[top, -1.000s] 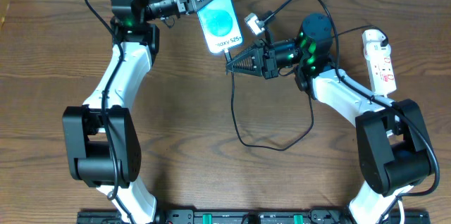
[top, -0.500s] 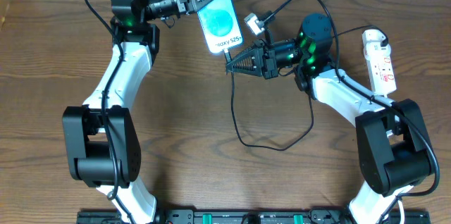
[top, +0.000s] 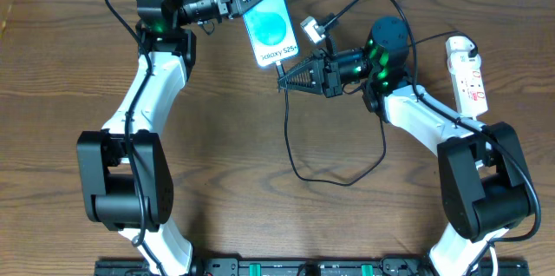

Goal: Plug charger to phone and switch on socket
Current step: 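Push the connector into the phone's bottom port held by the left gripper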

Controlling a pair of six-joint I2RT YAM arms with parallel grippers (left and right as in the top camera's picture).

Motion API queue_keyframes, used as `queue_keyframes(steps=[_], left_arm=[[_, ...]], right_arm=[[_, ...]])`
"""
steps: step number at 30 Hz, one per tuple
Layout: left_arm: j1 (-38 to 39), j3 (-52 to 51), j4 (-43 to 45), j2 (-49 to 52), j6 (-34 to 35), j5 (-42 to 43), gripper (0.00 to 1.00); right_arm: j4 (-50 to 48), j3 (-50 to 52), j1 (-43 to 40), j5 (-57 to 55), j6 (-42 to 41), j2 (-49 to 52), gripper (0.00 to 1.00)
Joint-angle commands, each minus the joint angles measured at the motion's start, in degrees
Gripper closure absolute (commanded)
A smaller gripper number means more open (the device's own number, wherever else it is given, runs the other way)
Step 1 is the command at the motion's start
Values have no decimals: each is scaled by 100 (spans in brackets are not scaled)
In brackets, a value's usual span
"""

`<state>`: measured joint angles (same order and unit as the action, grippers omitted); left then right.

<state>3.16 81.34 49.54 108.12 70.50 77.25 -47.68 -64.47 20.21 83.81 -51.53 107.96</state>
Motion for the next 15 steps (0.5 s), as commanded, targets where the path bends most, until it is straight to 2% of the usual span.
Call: queue_keyframes(steps=[1, 15], left_arm=[[-2, 52, 72, -85, 2, 184, 93], [4, 52, 72, -85, -192, 203, 93]], right_arm=[[-35, -57, 0, -76, -28, 28, 99], [-103, -57, -2, -72, -31, 28, 99]])
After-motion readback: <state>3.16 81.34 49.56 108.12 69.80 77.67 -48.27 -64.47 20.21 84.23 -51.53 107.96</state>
